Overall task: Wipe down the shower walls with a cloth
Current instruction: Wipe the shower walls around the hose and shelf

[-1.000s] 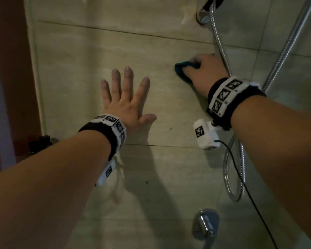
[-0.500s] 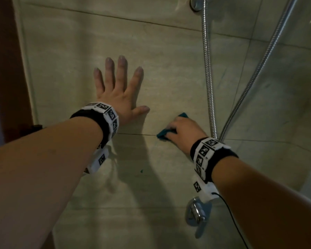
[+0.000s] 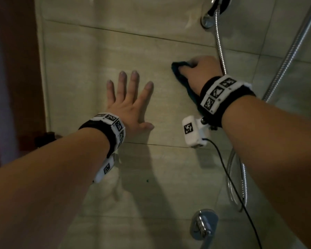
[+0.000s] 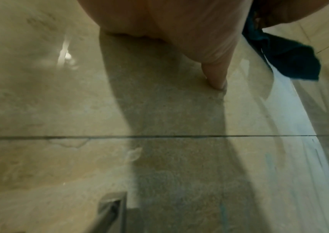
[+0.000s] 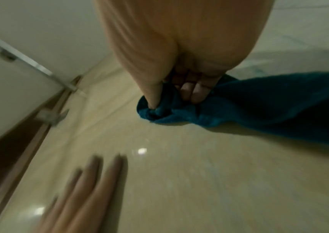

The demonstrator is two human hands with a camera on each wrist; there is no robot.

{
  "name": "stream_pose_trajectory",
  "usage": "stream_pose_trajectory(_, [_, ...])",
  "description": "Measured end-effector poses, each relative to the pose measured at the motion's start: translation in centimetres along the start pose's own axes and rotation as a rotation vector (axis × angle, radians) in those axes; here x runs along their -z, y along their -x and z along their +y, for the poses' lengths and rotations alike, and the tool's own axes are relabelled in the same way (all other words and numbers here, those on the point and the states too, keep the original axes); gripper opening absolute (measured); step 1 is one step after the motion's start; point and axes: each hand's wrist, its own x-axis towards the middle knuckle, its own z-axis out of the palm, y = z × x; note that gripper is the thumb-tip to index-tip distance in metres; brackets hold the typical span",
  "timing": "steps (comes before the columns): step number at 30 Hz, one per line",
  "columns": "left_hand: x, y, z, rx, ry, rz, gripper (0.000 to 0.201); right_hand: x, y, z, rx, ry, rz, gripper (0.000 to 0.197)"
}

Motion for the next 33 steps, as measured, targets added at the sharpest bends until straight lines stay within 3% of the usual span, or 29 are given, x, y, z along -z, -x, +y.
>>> stream_pose_trajectory(4, [0.2, 0.1, 0.0, 0.012, -0.008, -0.020, 0.143, -4.3, 4.0, 1.3, 0.022, 0.028, -0.080, 0.023])
stream_pose_trajectory(11, [0.8, 0.5, 0.5, 0.027, -0.017, -0.052, 0.153, -9.9, 11.8, 5.1, 0.150, 0.247, -0.371, 0.019])
stream_pose_trajectory(15, [0.8, 0.5, 0.6, 0.024, -0.018, -0.067, 0.154, -9.5, 11.5, 4.6, 0.147, 0.310, -0.459, 0.021])
stream_pose_trajectory(22, [2.8, 0.4, -0.5, 0.012, -0.022, 0.006, 0.147, -2.7, 2.3, -1.5, 0.095, 0.234, -0.202, 0.029])
stream_pose_trajectory(27, [6.1, -2.0, -1.7, 0.238, 0.049, -0.010, 0.155, 1.2, -4.3, -5.0, 0.018, 0.101, -0.079, 0.041])
stream_pose_trajectory(29, [5.9, -2.3, -1.9, 0.237, 0.027, -0.008, 0.158, 1.3, -4.8, -5.1, -0.027, 0.024, -0.043, 0.040])
stream_pose_trajectory(33, [5.5, -2.2, -2.1, 0.225, 0.021, -0.002, 0.159, -0.3, -3.1, -4.8, 0.015, 0.111, -0.092, 0.033])
